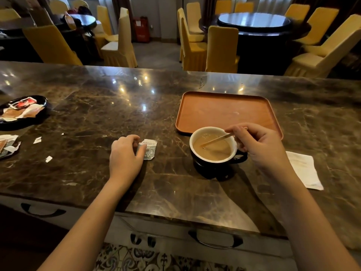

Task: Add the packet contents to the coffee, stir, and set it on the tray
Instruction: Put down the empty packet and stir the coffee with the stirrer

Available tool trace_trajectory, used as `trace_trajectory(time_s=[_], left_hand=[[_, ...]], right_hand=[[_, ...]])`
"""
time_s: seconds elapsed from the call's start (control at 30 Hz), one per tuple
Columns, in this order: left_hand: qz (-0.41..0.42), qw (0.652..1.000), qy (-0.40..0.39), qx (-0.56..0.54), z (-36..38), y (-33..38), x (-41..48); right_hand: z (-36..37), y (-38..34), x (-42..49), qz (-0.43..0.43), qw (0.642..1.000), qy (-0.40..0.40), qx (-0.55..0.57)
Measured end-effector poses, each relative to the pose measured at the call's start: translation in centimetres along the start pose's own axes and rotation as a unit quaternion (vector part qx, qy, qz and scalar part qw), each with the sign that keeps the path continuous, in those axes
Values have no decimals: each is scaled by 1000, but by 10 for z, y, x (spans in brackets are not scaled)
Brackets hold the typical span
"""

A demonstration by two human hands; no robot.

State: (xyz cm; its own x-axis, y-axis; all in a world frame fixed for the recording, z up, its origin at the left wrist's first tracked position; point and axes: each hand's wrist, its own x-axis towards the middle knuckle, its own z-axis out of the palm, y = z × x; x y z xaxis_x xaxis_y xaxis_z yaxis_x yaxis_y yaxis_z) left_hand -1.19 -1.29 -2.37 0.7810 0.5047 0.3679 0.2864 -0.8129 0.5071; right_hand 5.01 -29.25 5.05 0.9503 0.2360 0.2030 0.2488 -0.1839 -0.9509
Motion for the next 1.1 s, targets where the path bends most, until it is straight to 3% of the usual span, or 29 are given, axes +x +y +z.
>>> trace_trajectory(time_s=[0.17,0.3,0.47,0.77,1.1], left_hand=[[70,997,4,-27,6,31,-8],[170,978,-113,-35,23,60,-12],[201,950,-227,72,43,59,-16],[183,945,-243,122,34,35,-19],[179,950,-224,124,31,31,-26]], right_hand=[[11,2,0,-42,996,26,-72],[13,2,1,-66,992,31,-105],[11,2,-3,-73,990,21,-116],[10,2,-6,-78,993,-30,-86],[-3,16,-9,-91,983,86,-134]])
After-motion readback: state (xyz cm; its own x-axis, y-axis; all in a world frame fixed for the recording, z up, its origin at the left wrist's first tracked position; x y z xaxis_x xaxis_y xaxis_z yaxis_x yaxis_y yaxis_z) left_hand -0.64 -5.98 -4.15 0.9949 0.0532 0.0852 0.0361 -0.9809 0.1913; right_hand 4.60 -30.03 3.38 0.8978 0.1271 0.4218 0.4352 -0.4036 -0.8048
